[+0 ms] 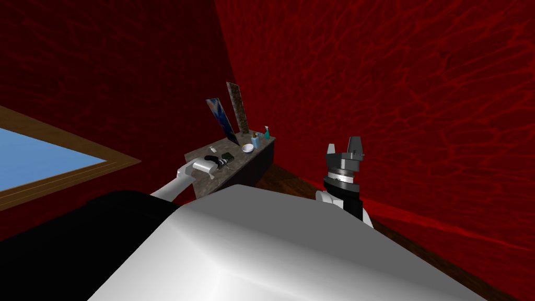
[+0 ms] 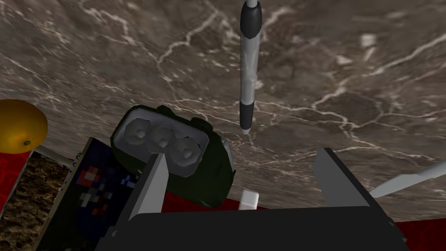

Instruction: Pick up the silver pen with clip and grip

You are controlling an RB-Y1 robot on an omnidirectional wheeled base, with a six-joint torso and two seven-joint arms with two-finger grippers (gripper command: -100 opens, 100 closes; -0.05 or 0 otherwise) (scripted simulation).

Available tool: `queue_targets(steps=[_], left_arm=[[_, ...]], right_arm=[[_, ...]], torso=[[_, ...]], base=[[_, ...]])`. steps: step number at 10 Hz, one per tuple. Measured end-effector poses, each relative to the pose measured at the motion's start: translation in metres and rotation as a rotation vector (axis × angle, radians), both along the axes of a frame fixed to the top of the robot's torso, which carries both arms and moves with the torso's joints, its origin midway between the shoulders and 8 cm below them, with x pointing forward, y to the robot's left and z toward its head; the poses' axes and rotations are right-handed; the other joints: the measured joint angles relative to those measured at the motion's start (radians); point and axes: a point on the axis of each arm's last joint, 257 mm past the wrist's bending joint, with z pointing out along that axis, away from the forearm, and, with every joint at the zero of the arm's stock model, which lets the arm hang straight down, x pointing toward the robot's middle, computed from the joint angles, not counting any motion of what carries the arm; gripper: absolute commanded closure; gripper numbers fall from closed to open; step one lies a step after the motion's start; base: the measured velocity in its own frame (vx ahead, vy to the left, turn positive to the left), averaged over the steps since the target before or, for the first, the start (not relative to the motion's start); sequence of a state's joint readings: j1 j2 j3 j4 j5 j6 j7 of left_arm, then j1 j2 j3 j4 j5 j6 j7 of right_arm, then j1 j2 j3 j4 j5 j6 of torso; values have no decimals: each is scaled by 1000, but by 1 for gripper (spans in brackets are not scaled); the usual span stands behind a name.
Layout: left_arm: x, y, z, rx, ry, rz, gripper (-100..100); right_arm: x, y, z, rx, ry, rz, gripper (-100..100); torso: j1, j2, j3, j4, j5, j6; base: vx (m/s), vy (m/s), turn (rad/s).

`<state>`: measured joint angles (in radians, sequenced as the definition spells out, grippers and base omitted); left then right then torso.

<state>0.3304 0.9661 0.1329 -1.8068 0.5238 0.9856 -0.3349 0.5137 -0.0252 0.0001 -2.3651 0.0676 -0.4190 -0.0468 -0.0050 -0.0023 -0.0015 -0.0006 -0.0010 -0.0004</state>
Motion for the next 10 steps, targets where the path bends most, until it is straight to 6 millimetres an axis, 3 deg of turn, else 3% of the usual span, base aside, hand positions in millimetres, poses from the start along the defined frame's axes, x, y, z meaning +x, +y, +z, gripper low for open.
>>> queue_targets(steps=[7, 8, 9, 10], left_arm=[[-43, 22, -17, 6, 209, 45, -100], [-44, 23, -18, 7, 215, 46, 0], [-44, 22, -18, 7, 214, 45, -100], [-45, 26, -19, 5, 215, 56, -100]], right_arm=[[0, 0, 0, 0, 0, 0, 0], [0, 0, 0, 0, 0, 0, 0], [0, 0, 0, 0, 0, 0, 0], [0, 0, 0, 0, 0, 0, 0]], torso=[[2, 1, 1, 0, 0, 0], [3, 2, 1, 0, 1, 0], [4, 3, 2, 1, 1, 0], [5, 4, 2, 1, 1, 0]], base=[[26, -43, -25], [0, 0, 0], [-27, 1, -151], [-74, 2, -193]])
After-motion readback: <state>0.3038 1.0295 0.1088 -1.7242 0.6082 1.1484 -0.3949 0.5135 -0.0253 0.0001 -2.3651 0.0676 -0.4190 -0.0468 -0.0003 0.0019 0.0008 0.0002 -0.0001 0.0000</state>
